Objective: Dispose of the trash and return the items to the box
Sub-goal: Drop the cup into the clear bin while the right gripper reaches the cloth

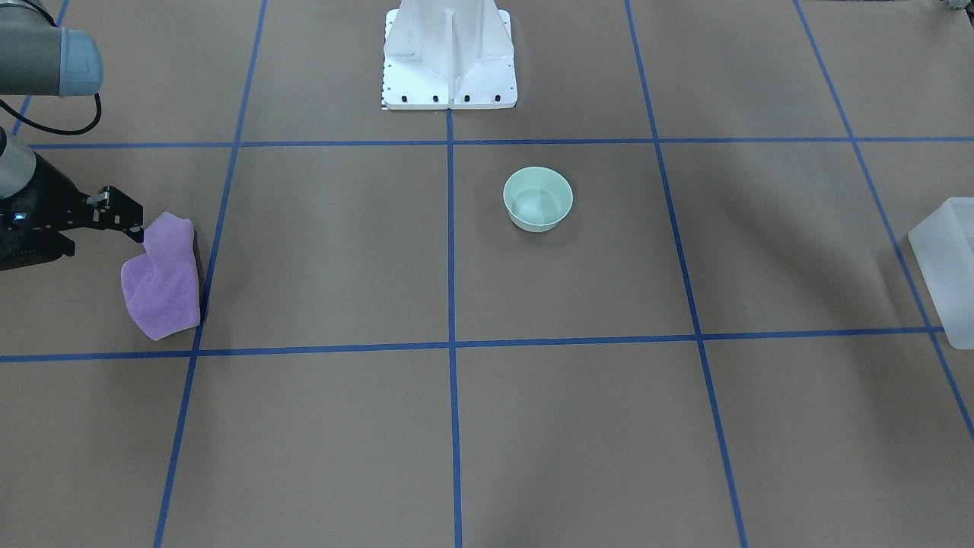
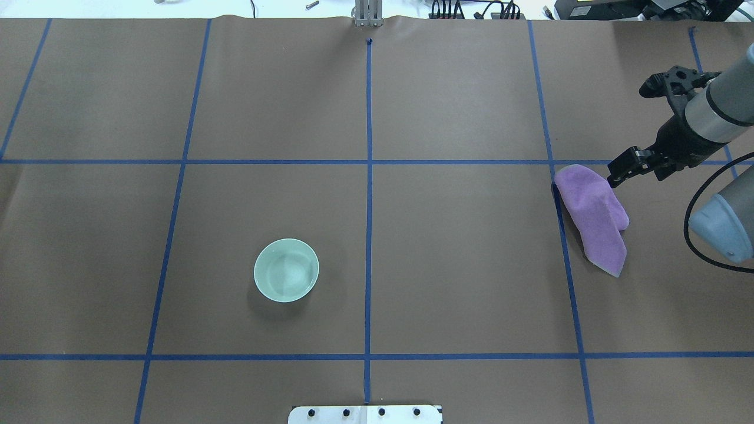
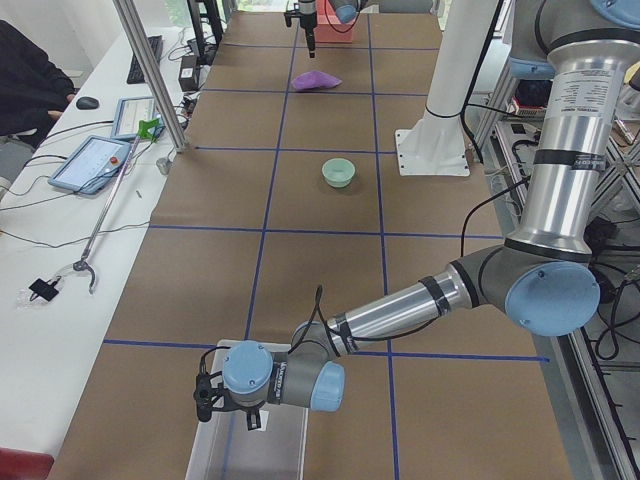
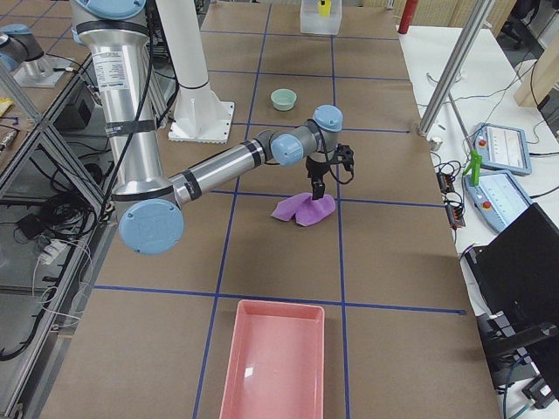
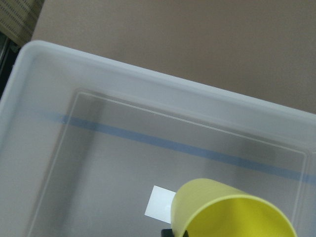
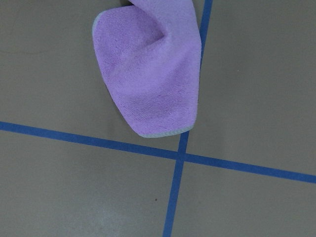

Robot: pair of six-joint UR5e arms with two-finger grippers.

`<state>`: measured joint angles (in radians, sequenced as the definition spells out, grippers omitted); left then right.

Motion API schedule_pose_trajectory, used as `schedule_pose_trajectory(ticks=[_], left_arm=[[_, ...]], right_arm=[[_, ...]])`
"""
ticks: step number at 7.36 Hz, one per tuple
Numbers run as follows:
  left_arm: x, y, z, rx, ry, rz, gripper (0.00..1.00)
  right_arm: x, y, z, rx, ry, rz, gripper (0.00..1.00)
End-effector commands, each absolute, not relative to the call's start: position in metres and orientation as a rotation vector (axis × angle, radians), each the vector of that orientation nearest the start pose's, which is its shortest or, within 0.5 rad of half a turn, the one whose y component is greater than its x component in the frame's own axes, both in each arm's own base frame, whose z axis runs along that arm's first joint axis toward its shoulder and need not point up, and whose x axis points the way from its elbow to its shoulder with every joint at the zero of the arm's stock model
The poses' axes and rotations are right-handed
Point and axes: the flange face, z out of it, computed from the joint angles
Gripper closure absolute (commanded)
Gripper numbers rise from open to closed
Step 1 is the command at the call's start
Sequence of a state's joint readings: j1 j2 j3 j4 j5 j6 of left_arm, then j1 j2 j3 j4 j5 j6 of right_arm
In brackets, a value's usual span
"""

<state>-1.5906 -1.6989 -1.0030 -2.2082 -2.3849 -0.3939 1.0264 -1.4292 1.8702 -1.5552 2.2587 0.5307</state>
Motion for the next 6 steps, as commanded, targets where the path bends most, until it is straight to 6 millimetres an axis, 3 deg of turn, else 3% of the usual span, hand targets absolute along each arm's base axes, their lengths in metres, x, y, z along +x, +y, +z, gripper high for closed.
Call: schedule_pose_trajectory(ticks=[1, 2, 3, 5, 6], left_arm=[[-0.044, -0.509, 0.802, 0.016, 0.856, -0.315, 1.0], [-0.044, -0.508, 0.802, 0.024, 0.858, -0.302, 0.27], [-0.045, -0.497, 0.804, 0.055, 0.865, -0.289, 0.02], [-0.04, -0.507, 0.772, 0.096, 0.934, -0.242, 0.02], [-0.04, -0.509, 0.769, 0.101, 0.935, -0.238, 0.02]], right_arm=[[-0.22, -0.499, 0.451, 0.014, -0.794, -0.162, 0.0], [-0.221, -0.5, 0.452, 0.013, -0.793, -0.162, 0.0], [-0.22, -0.5, 0.452, 0.011, -0.792, -0.16, 0.0], [-0.221, -0.502, 0.446, 0.013, -0.798, -0.142, 0.0], [-0.222, -0.503, 0.447, 0.012, -0.796, -0.143, 0.0]])
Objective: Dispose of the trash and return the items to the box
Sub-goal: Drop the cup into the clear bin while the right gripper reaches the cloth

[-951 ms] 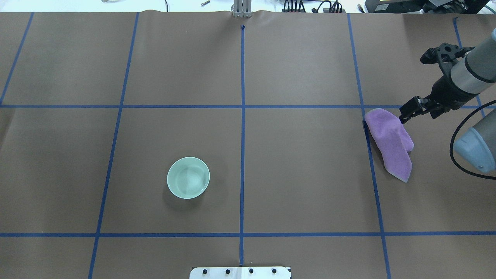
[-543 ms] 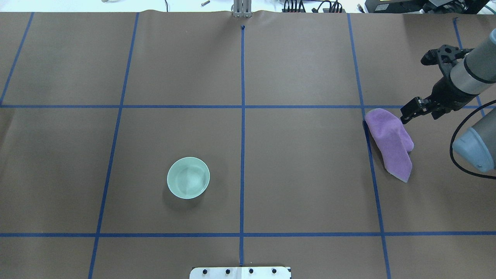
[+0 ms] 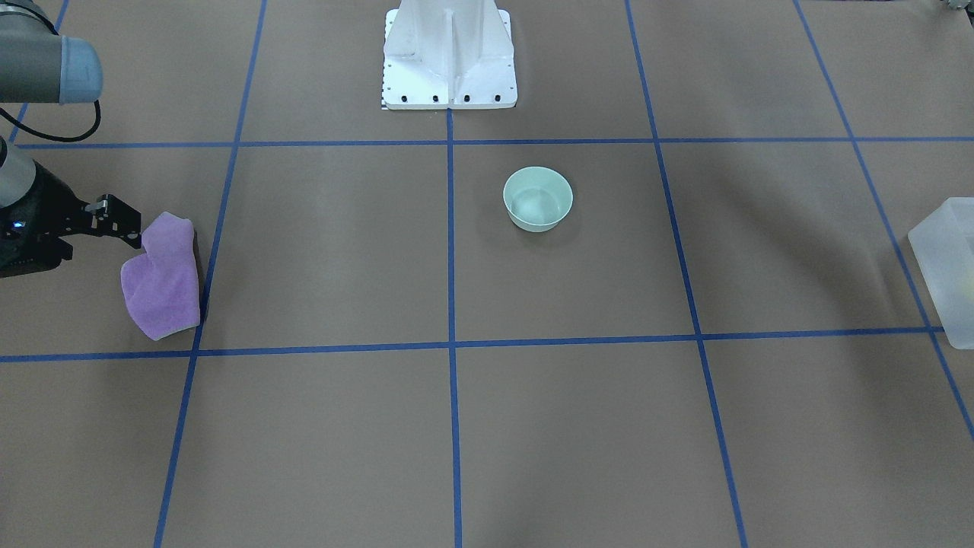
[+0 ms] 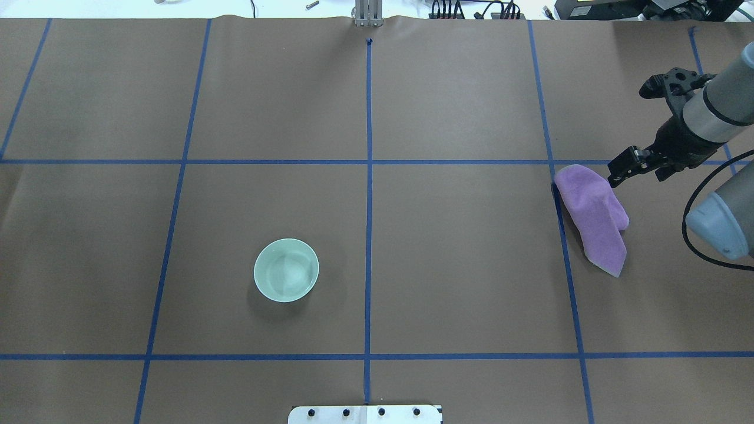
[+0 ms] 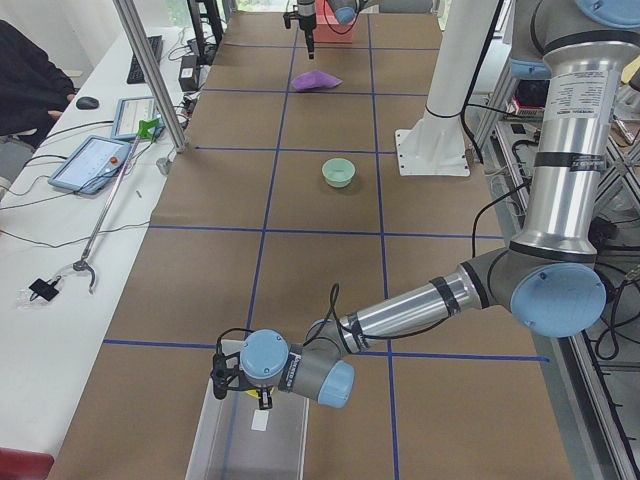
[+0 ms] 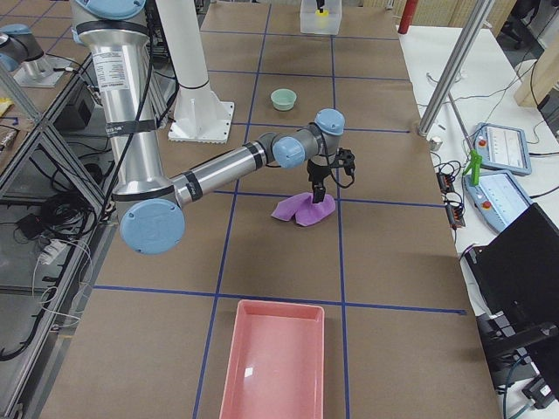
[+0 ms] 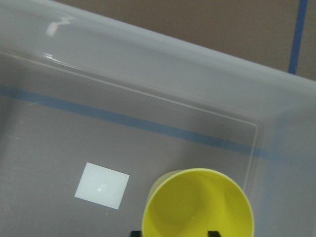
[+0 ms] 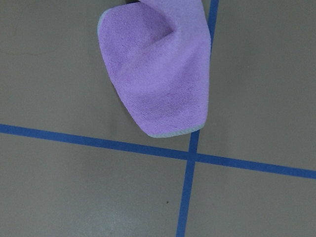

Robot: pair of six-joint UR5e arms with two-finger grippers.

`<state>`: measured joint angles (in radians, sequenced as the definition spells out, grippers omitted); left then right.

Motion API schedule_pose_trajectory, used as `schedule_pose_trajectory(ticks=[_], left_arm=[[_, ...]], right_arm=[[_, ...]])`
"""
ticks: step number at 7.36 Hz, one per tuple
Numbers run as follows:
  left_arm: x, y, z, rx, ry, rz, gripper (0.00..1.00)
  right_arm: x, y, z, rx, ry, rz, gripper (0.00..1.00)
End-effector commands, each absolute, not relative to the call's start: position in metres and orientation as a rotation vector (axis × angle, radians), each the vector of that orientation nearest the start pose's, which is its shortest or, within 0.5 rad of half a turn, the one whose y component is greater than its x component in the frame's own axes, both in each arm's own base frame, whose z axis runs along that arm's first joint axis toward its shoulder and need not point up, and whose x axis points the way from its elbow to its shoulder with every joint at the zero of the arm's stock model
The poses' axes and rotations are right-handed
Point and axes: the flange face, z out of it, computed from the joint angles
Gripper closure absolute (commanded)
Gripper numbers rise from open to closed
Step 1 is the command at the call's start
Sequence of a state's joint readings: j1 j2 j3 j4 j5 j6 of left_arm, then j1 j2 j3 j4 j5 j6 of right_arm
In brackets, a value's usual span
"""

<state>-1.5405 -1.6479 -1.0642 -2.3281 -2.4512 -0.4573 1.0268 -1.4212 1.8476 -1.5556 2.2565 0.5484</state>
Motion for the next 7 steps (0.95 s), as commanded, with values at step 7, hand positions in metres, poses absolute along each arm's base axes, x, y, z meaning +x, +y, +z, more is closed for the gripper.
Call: schedule_pose_trajectory(ticks=[7], left_arm=[[-0.121, -0.564, 0.723, 0.144, 0.884, -0.174, 0.02]], right_arm=[[-0.298, -0.506, 0.49, -0.016, -0.733, -0.228, 0.0]])
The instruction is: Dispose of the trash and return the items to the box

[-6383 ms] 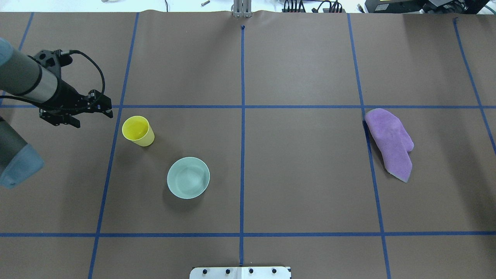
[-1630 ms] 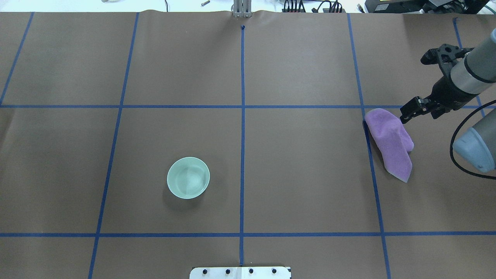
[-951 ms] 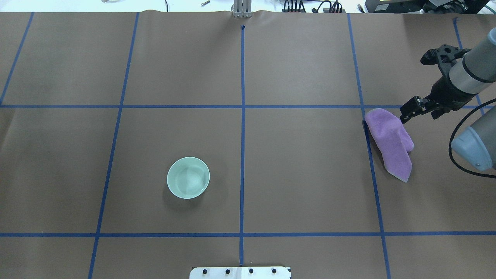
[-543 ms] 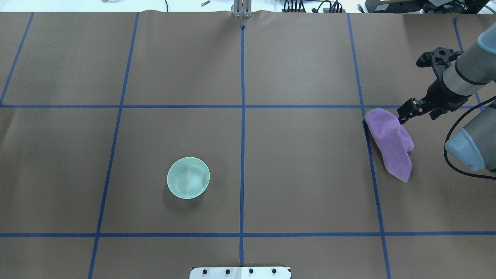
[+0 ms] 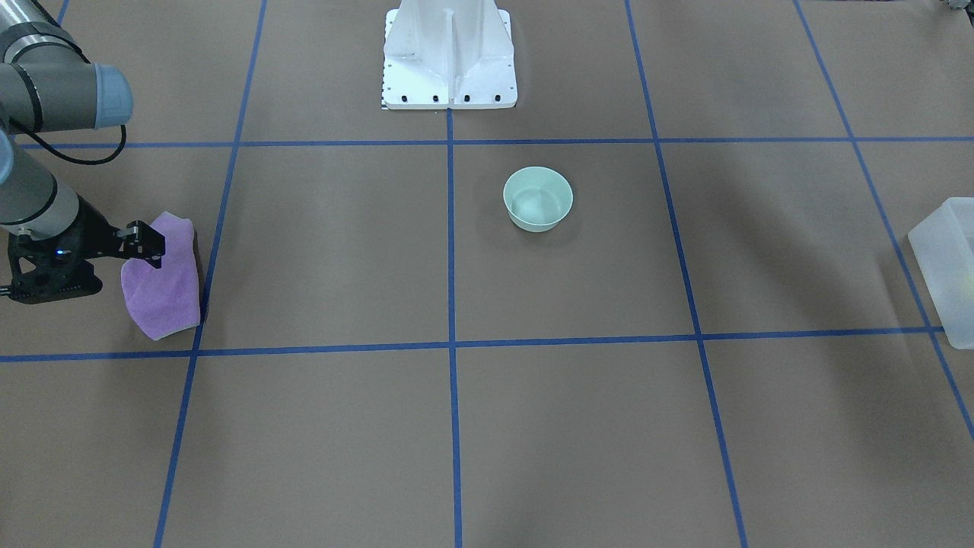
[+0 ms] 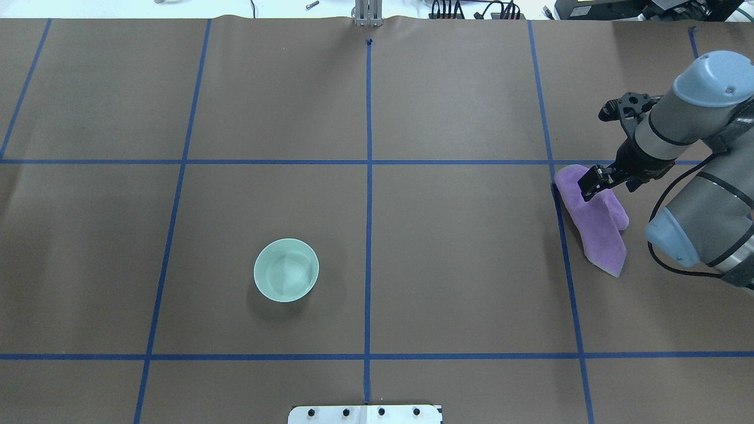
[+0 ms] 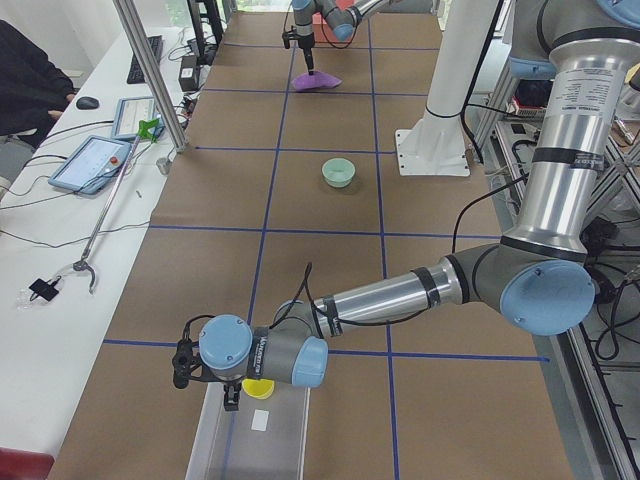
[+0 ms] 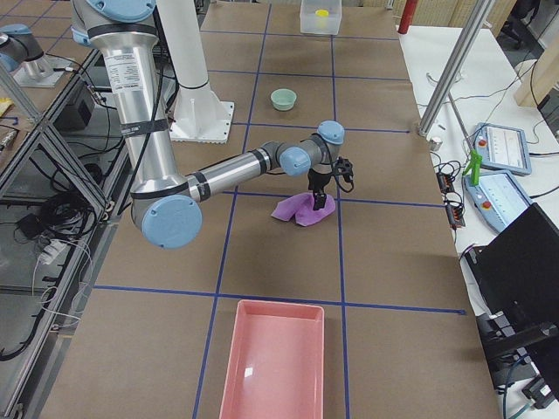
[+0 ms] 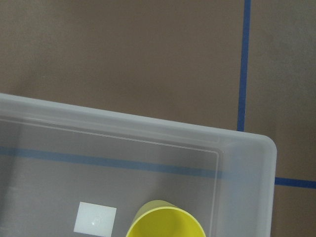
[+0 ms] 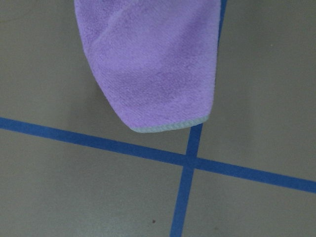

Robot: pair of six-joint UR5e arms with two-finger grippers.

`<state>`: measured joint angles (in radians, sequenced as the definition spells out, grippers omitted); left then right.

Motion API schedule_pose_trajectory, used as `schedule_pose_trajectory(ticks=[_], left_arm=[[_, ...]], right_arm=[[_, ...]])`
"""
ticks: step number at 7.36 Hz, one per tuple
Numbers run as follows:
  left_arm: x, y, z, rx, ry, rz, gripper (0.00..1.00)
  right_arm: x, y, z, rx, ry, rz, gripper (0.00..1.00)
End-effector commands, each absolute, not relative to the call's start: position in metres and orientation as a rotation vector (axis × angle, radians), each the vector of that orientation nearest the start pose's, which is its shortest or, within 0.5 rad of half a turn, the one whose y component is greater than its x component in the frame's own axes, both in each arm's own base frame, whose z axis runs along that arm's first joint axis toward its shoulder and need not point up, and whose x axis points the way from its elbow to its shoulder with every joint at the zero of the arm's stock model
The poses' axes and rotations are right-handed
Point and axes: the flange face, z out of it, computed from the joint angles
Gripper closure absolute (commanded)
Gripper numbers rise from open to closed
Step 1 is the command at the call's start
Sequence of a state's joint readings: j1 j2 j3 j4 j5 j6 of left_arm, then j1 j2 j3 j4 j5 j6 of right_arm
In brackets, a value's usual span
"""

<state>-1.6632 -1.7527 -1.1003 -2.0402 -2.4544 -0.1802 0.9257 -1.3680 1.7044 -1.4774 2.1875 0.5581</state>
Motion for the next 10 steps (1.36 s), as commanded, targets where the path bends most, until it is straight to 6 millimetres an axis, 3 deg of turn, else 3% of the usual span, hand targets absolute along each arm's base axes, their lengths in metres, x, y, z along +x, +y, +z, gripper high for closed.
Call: schedule_pose_trajectory(ticks=[1, 2, 3, 4, 5, 6, 7, 9, 10], left_arm=[[-0.123, -0.571, 0.701, 0.129, 0.884, -0.183, 0.02], [-0.128, -0.576, 0.663, 0.119, 0.884, -0.196, 0.02], [-0.13, -0.576, 0.618, 0.101, 0.869, -0.211, 0.02], [-0.13, -0.579, 0.567, 0.089, 0.832, -0.224, 0.02], [-0.114, -0.58, 0.521, 0.079, 0.841, -0.274, 0.02], [-0.063, -0.578, 0.483, 0.058, 0.859, -0.288, 0.02], [-0.026, -0.575, 0.457, 0.03, 0.875, -0.32, 0.02], [0.068, -0.573, 0.428, -0.023, 0.909, -0.302, 0.02], [0.108, -0.568, 0.412, -0.027, 0.954, -0.325, 0.02]], right_arm=[[-0.305, -0.503, 0.494, -0.034, -0.735, -0.238, 0.01], [-0.308, -0.5, 0.492, -0.047, -0.75, -0.239, 0.32], [-0.307, -0.5, 0.489, -0.035, -0.759, -0.247, 0.91], [-0.306, -0.5, 0.488, -0.004, -0.778, -0.253, 1.0], [-0.302, -0.5, 0.486, 0.015, -0.787, -0.252, 1.0], [-0.281, -0.511, 0.487, 0.029, -0.789, -0.216, 1.0], [-0.253, -0.525, 0.48, 0.053, -0.794, -0.17, 1.0], [-0.182, -0.536, 0.468, 0.075, -0.859, -0.076, 1.0], [-0.157, -0.529, 0.465, 0.096, -0.86, -0.045, 1.0]])
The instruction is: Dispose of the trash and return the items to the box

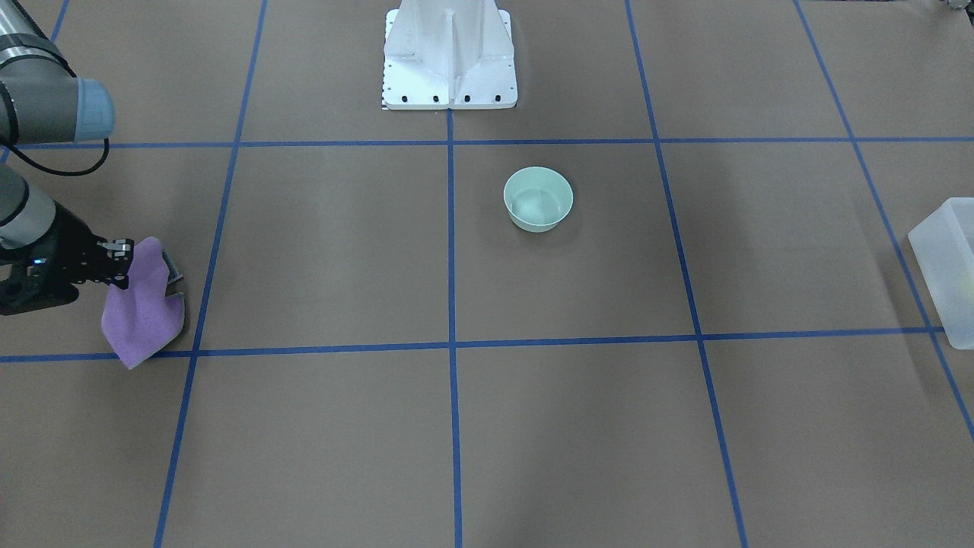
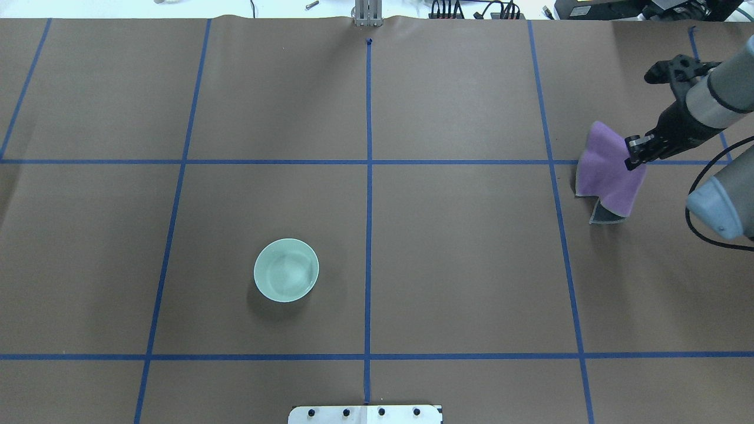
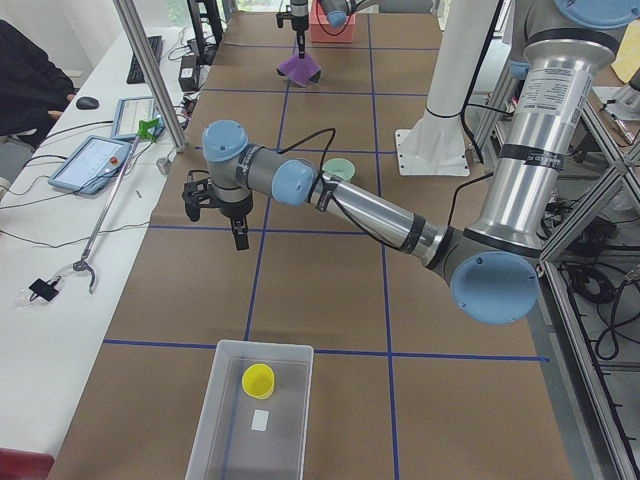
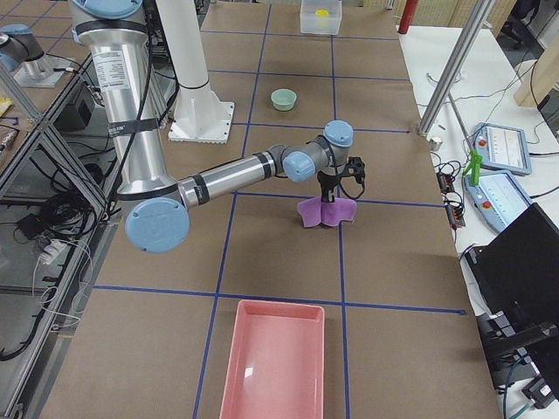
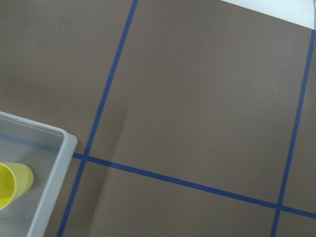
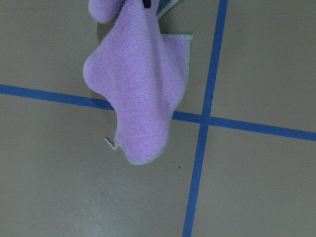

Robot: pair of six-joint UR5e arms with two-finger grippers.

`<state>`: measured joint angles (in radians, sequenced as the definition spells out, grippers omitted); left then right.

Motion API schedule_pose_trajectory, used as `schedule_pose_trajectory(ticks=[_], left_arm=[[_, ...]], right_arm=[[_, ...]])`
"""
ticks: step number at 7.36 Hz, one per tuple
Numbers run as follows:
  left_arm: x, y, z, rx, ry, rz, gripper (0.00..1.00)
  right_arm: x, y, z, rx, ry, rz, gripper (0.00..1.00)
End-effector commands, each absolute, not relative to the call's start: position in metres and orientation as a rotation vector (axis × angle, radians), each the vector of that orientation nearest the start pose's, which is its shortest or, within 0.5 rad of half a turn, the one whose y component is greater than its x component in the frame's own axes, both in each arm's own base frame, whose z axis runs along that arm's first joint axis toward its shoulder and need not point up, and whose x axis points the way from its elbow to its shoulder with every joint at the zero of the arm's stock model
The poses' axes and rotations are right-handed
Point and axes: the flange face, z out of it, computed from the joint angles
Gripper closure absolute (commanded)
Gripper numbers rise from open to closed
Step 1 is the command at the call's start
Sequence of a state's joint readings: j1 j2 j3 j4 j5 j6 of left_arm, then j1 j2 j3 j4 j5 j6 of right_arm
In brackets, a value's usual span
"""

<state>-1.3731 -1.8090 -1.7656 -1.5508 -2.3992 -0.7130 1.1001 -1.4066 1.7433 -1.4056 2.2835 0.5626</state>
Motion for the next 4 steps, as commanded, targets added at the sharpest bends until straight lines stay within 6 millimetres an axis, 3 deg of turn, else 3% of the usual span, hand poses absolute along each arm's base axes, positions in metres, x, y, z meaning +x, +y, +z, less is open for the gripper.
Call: schedule_pose_trajectory(ticks=[1, 2, 3, 4], left_arm=[[0.163, -0.554, 0.394, -0.027, 0.988, -0.357, 0.02], [0.224, -0.532, 0.379, -0.023, 1.009, -0.38, 0.02], [0.264, -0.512, 0.366, -0.03, 1.024, -0.376, 0.02], [0.291, -0.492, 0.351, -0.038, 1.033, -0.355, 0.02]], right_arm=[[-0.122, -0.529, 0.458, 0.107, -0.856, 0.013, 1.0], [-0.093, -0.525, 0.446, 0.092, -0.837, 0.065, 1.0], [-0.063, -0.522, 0.438, 0.105, -0.816, 0.057, 1.0], [-0.024, -0.517, 0.441, 0.1, -0.782, 0.028, 1.0]])
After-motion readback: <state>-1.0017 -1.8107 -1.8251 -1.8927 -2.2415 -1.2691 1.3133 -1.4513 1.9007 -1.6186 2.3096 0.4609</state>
